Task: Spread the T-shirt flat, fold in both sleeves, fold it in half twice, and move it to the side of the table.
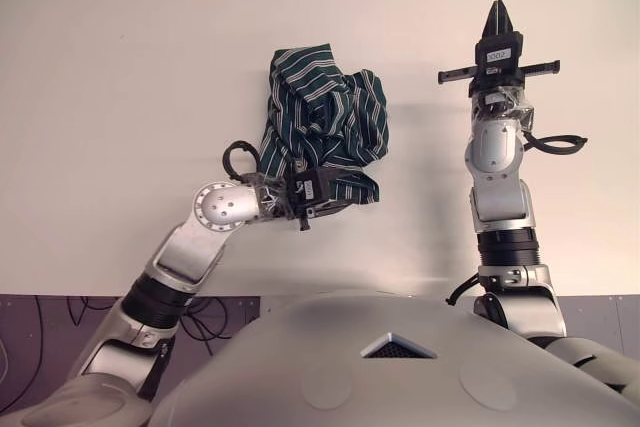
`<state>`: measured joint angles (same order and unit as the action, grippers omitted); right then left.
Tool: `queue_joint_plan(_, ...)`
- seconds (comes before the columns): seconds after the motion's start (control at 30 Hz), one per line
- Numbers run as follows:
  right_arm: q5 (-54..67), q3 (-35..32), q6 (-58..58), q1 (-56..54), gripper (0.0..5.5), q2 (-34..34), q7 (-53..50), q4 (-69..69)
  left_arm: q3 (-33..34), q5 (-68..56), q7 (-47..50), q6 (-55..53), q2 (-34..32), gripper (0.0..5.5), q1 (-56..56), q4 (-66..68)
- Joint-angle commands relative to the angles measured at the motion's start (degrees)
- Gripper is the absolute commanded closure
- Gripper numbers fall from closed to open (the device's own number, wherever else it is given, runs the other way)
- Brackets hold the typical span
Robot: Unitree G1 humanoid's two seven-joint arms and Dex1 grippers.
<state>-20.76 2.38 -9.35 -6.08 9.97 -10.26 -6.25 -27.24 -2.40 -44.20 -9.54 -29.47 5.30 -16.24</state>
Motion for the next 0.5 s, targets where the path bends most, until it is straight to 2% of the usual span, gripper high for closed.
queue_joint_plan(0.03,-0.71,0.44,0.23,-0.79,5.50,0.51,0.14,0.48,-2.07,1.60,-0.16,-0.10,1.58,3.23,-1.11,2.89)
queue_joint_plan(0.23,-0.97,0.98,0.35,-1.32,5.50,0.27,-0.08,0.00,-4.99,3.53,-0.64,-1.38,3.48,3.23,-2.50,6.49)
queue_joint_plan(0.37,-1.07,1.29,0.42,-1.45,5.50,0.17,-0.06,0.01,-5.26,-0.08,-3.51,-5.31,3.15,3.23,-1.62,3.30)
queue_joint_plan(0.5,-1.22,1.47,0.55,-1.25,5.50,0.23,-0.13,0.30,-6.71,2.39,-3.20,-8.21,2.28,3.23,-2.46,4.37)
